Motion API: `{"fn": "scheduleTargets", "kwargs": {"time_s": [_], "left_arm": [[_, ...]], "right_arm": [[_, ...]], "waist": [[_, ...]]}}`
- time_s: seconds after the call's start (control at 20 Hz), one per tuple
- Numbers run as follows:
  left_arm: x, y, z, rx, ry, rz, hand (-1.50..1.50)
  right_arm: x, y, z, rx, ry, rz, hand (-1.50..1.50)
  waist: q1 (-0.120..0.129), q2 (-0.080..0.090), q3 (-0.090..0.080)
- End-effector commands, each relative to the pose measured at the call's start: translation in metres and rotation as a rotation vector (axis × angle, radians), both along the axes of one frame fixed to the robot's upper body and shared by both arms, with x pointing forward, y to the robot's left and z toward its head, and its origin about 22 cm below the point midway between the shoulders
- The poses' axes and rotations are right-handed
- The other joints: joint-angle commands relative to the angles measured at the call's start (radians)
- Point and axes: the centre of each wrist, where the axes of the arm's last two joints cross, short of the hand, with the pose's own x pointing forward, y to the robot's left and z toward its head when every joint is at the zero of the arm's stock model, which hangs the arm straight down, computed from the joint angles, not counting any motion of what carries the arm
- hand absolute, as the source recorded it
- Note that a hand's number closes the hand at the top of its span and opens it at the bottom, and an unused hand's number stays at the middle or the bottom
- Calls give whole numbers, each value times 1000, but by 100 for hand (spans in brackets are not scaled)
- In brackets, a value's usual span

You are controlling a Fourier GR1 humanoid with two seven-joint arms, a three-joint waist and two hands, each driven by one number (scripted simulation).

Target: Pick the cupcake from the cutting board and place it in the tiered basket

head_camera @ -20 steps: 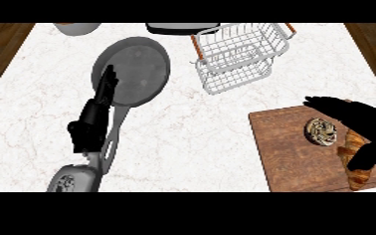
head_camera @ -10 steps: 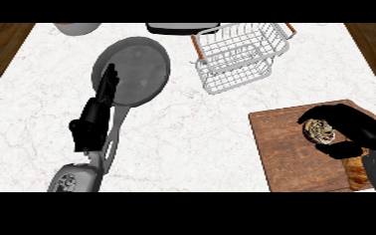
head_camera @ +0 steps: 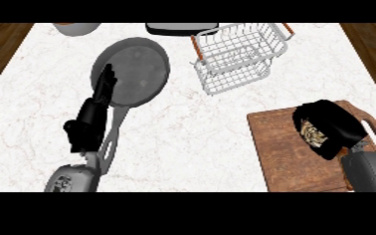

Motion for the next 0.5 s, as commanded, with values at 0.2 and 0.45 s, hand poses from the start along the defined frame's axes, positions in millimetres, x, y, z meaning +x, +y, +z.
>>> {"fn": "scheduleTargets", "kwargs": {"time_s": [0.2,0.45], "left_arm": [[-2,-10,-6,-18,14,-2,0],[1,-1,-3,-3,9,-9,0]], "right_arm": [[-11,165,3,-270,1,-143,150],[-35,233,36,-273,-94,-267,150]], "waist": [[3,-6,5],[12,2,10]]}}
